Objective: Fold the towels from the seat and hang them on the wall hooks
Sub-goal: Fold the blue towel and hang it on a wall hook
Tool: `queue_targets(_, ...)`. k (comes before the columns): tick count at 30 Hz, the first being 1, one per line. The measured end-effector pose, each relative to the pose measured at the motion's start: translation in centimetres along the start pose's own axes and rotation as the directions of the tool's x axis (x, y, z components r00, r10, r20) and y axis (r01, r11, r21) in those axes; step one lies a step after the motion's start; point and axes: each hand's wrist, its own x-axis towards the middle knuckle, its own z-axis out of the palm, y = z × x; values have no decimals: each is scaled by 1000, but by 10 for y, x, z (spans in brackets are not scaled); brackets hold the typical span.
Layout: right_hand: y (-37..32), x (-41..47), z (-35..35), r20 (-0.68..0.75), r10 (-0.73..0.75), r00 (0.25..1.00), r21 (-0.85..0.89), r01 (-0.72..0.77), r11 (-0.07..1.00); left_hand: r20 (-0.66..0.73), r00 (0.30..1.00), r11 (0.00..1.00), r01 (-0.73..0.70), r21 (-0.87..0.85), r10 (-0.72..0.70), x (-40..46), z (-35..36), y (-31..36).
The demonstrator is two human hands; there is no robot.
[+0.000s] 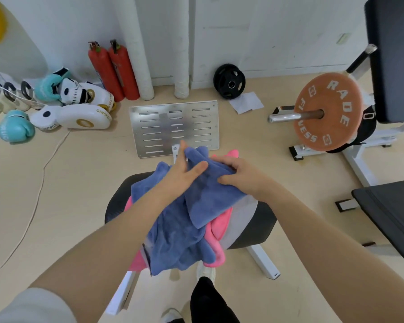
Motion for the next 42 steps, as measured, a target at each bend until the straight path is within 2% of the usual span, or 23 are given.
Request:
queue_targets(2, -12, -3, -6, 152, -51, 987, 55, 44, 998, 18, 999, 995, -36, -88, 38, -4, -25, 10)
queue_targets(7, -32, -17, -9, 399, -12, 917, 76, -20, 997, 342, 935, 995, -81, -51, 94, -38, -49, 33)
queue_targets(11, -46, -32, 8, 500, 30, 865, 48, -62, 997, 380, 919, 994, -78, -74, 101, -69, -42, 33)
queue_targets(14, -53, -42, 28, 486, -18, 874, 42, -3, 999, 354, 933, 985, -10, -170, 70, -88, -42, 18)
queue_targets(17, -50, -56, 42, 404, -71, 912, 39, 60, 997, 226, 971, 970, -17, -244, 74, -113, -48, 8)
queue_targets(21, -53, -78, 56, 244, -216, 945, -206, 269, 941, 28, 994, 974, -93, -205, 101, -136, -46, 3)
queue_targets(23, -55, -85, 62, 206, -263, 942, -239, 309, 920, -20, 991, 972, -137, -190, 136, -142, -44, 7)
queue_targets(26, -54, -92, 69, 151, -254, 955, -141, 275, 951, -36, 983, 966, -183, -181, 180, -148, -44, 16)
queue_targets(29, -52, -94, 77, 62, -264, 963, -186, 271, 945, -35, 979, 968, -202, -146, 199, -152, -46, 21)
queue_targets(33, -55, -101, 75, 80, -230, 970, -299, 244, 923, -21, 966, 953, -258, -158, 258, -155, -55, 26)
queue_targets(35, -57, -103, 68, 88, -202, 975, -315, 220, 923, 17, 964, 959, -262, -110, 265, -157, -58, 31)
queue_targets(39, -63, -108, 51, 72, -162, 984, -385, 178, 906, -30, 969, 969, -246, -21, 245, -157, -57, 41)
queue_targets(42, -71, -117, 33, 99, -135, 986, -351, 161, 922, -41, 968, 968, -250, 0, 249, -154, -47, 51)
